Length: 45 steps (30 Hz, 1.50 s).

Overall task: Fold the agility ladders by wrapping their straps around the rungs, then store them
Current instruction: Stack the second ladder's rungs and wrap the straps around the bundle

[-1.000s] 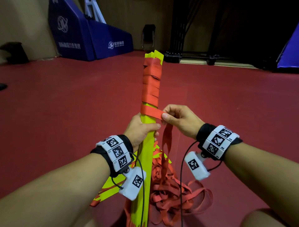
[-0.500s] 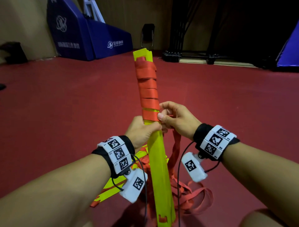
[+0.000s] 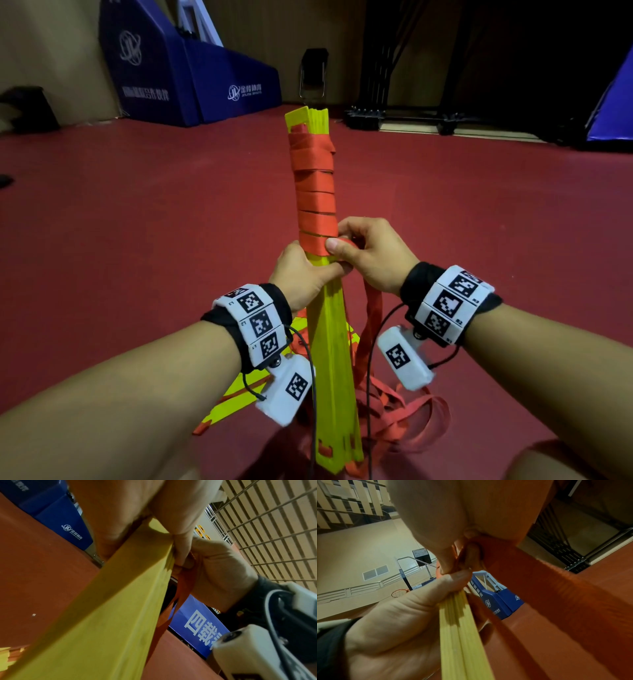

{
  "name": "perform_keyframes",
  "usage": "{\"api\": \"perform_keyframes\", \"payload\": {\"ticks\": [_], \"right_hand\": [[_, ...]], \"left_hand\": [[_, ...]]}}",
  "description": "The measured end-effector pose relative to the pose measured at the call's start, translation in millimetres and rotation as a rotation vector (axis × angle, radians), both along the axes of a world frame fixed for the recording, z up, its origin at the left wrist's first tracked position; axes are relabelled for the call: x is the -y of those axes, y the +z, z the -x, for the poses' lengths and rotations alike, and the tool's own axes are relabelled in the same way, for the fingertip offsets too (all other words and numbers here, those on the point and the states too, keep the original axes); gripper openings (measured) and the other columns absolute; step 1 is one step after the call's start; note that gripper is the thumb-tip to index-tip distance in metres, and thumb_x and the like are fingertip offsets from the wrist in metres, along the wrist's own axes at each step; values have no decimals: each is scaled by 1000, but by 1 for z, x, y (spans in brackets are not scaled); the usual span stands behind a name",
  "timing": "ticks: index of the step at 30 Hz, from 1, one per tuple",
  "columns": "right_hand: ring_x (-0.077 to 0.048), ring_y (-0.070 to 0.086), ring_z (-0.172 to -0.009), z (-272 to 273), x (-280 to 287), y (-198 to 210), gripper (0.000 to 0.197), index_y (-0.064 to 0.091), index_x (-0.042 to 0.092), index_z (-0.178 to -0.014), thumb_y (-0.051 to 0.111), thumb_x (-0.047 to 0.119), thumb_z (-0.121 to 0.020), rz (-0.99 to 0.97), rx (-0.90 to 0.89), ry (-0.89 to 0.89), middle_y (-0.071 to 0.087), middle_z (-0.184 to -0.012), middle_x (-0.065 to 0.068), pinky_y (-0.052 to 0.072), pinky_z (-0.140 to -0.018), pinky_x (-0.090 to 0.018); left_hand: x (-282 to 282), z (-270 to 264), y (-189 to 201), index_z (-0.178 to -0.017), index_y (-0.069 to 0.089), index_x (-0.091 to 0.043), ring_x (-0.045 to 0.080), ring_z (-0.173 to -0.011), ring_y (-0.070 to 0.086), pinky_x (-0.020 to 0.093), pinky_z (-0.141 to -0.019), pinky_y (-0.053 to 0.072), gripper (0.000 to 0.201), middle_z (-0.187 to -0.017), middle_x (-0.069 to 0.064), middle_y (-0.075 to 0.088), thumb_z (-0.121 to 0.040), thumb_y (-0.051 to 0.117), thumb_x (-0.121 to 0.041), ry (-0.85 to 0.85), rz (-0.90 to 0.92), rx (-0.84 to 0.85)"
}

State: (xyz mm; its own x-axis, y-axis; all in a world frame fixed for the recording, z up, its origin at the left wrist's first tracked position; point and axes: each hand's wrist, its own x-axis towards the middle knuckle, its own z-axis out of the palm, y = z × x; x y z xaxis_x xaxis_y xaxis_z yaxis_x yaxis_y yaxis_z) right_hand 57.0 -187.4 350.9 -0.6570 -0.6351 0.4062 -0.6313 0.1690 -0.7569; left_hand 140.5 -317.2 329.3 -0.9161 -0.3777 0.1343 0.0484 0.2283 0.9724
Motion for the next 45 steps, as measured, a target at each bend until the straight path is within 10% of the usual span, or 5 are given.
{"api": "perform_keyframes", "payload": {"ticks": [11, 18, 26, 34, 45], "right_hand": [[-6, 50, -59, 4, 1, -2, 29, 64, 23, -71, 69, 45, -90, -80, -46, -157, 60, -63, 9, 42, -61, -30], [-9, 35, -55, 12, -12, -3, 38, 59, 20, -62, 58, 24, -100, -72, 145, 32, 46, -56, 8, 28, -55, -23], [-7, 45, -53, 4, -9, -7, 14, 59, 7, -92, 54, 16, -101, 3, 276, 101, 55, -54, 12, 45, -62, -34], [-14, 25, -51, -1, -5, -5, 32, 56, 3, -82, 43, 19, -106, 20, 372, 127, 32, -52, 3, 21, -53, -33], [-19, 35, -48, 4, 4, -19, 53, 45, 18, -51, 51, 34, -102, 35, 356, -157, 41, -47, 1, 31, -58, -36]], "left_hand": [[-5, -2, 2, -79, 76, -13, 31, -77, 73, 58, -79, 58, 28, -82, 16, 76, -54, 82, -26, 140, -156, -24], [-2, 0, 9, -90, 73, 6, 28, -74, 63, 39, -71, 52, 16, -86, 25, 70, -78, 74, -3, 89, -349, -53], [-2, -3, 12, -89, 64, -5, 25, -60, 56, 32, -57, 48, 11, -71, 16, 57, -97, 55, -5, -75, -416, 34], [-3, -4, 9, -92, 71, -8, 12, -53, 63, 24, -52, 54, 14, -68, 6, 69, -94, 60, 1, -47, -516, -62], [-7, -3, 3, -94, 70, -21, 14, -56, 50, 25, -54, 41, 13, -72, 6, 54, -94, 58, -16, -88, -394, 60]]}}
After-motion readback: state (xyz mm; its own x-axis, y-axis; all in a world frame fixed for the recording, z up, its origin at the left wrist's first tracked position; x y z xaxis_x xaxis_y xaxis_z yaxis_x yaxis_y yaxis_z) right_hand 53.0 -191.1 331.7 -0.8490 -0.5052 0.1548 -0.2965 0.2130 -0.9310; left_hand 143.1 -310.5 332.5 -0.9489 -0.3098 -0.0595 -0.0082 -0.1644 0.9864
